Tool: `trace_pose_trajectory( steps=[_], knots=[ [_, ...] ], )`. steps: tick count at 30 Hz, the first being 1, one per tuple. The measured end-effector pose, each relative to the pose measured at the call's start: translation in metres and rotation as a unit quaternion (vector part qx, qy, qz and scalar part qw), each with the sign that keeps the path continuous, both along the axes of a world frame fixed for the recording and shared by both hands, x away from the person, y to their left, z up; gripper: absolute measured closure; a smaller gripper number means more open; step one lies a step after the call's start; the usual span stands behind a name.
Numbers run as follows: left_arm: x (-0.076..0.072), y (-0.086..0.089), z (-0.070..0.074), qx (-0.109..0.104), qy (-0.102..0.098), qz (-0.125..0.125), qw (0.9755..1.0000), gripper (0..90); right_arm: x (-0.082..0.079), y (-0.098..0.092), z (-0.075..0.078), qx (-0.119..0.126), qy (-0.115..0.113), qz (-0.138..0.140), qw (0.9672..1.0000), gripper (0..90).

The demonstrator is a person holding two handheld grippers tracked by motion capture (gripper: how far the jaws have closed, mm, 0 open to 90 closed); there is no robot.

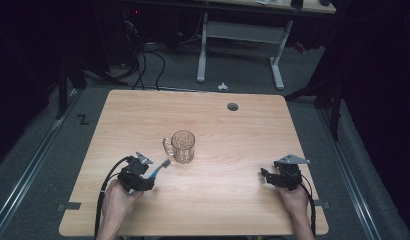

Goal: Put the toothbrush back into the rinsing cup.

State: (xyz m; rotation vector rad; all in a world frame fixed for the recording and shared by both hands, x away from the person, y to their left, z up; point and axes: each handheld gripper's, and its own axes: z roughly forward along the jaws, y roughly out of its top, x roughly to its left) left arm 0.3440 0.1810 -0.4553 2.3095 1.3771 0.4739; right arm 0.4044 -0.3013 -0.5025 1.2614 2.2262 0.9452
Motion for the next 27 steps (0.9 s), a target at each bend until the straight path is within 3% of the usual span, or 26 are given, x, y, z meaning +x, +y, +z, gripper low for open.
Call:
trace_pose_trajectory(
  steps=[9, 20, 27],
  knots=[
    [0.013, -0.004, -0.001, 0.011, 0.01, -0.007, 0.9999, 47.7, 0.0, 0.0, 0.0, 0.0, 0.0, 0.0, 1.0, 34.6],
    [0.03, -0.011, -0.009, 0.014, 0.045, -0.02, 0.9987, 48.5, 0.0, 0.0, 0.0, 0.0, 0.0, 0.0, 1.0, 34.6],
    [0.039, -0.015, -0.01, 0.02, 0.061, -0.028, 0.9976, 56.3, 0.0, 0.0, 0.0, 0.0, 0.0, 0.0, 1.0, 34.6]
  ],
)
